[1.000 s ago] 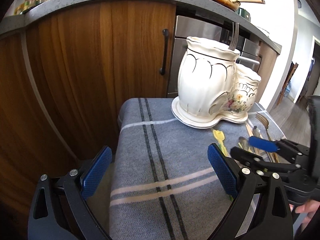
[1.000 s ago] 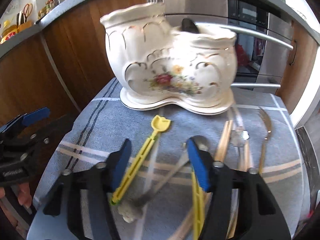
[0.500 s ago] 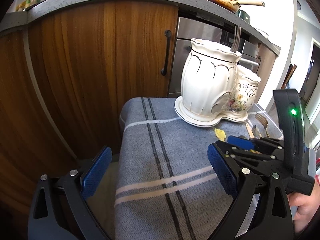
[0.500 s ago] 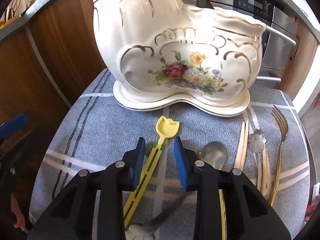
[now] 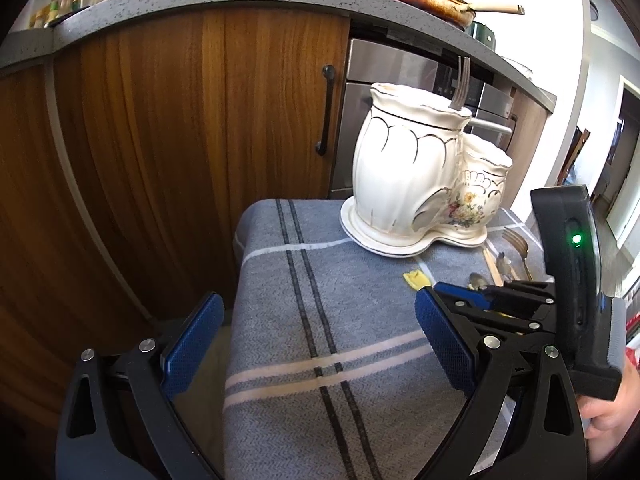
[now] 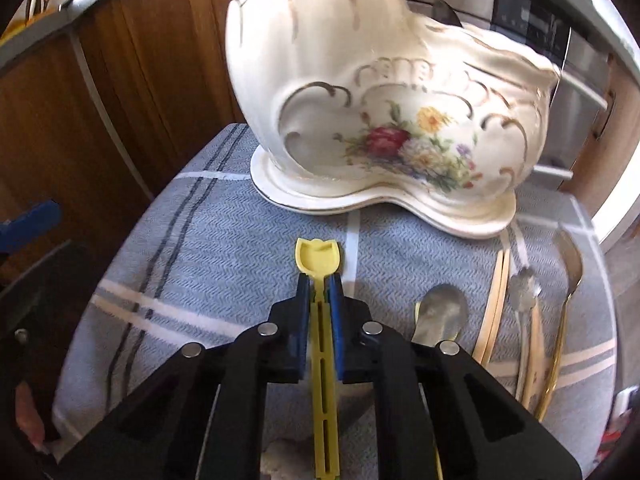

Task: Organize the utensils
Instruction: 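Lift the yellow tongs with the right tool while the left tool grasps a gold fork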

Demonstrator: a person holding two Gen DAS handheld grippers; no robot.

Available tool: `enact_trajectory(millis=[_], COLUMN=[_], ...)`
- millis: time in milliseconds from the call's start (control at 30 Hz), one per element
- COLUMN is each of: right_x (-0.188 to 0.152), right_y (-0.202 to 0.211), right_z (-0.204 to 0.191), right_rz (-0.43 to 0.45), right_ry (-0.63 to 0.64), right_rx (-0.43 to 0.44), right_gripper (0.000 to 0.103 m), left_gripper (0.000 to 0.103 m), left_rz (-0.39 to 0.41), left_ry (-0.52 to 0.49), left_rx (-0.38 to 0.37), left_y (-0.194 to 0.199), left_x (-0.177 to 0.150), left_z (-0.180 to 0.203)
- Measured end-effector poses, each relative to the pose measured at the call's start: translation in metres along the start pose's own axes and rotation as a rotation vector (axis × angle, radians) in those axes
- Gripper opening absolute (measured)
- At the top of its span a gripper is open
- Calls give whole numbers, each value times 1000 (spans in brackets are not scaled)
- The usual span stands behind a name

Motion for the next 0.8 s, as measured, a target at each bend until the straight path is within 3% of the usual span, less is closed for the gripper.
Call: enact_trajectory(millis=[233, 533, 800], right_x=[0, 0, -10], right_y=[44, 122, 142], right_z=[10, 57, 91], right_rz=[86, 247, 275], right_ry=[-55, -158, -187], right_rx=[112, 94, 69], right_gripper=[10, 10, 10], left_gripper=[96, 95, 93], left_rz=[5, -3, -56], left_ry=[-11, -88, -204], left_rx=[-9, -71, -174], left_y=[4, 2, -12], left_x=[1, -4, -19], left_z=[11, 62, 128])
Point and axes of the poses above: each gripper's, at about its wrist camera, not at the fingertips, and y roughly against the way its jaws point, z to its right, x to its top, the point moved 9 cm from there along -y, roughly the way its jaws point, and after that the axes turned 10 degrees about x, right-handed, at the moved point
